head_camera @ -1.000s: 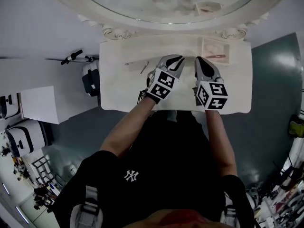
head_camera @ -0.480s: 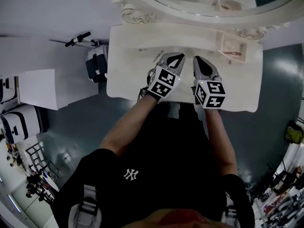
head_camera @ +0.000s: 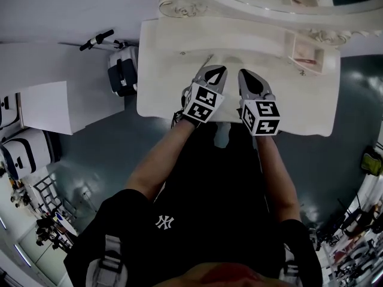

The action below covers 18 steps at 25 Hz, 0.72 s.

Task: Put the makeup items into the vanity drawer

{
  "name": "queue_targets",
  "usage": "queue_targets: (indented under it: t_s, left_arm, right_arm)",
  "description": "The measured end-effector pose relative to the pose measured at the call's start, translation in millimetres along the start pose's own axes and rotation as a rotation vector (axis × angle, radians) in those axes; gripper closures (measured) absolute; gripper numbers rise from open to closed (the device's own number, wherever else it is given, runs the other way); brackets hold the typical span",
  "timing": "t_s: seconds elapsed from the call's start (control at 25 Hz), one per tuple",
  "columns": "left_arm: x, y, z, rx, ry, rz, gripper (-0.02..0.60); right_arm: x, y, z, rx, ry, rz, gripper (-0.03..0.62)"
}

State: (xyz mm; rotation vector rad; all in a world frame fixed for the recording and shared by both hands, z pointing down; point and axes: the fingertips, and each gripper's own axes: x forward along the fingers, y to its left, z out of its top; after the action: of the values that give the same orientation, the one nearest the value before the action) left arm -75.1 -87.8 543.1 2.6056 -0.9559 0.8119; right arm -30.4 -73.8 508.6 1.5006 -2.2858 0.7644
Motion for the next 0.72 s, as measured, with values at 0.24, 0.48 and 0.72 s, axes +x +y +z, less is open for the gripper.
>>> queue_targets:
  t_s: [0.24,0.48,0.72]
  left_arm:
    - [5.9,16.9,-32.9,-0.021,0.046,0.024,0.578]
    - [16.7,44.6,-62.6,-0.043,0.081,0.085,0.563]
    - [34.0,69.9,-87.3,-0.054,0.115,0.126,0.531]
  right_arm:
    - [12.5,9.1,-19.8,0.024,0.027,0.001,0.569]
    - [26.2,11.4,-35.8,0.044,0.041,0.002,0.569]
    - [41.5,9.1,-47.7,0.055,0.039,0.000,0.569]
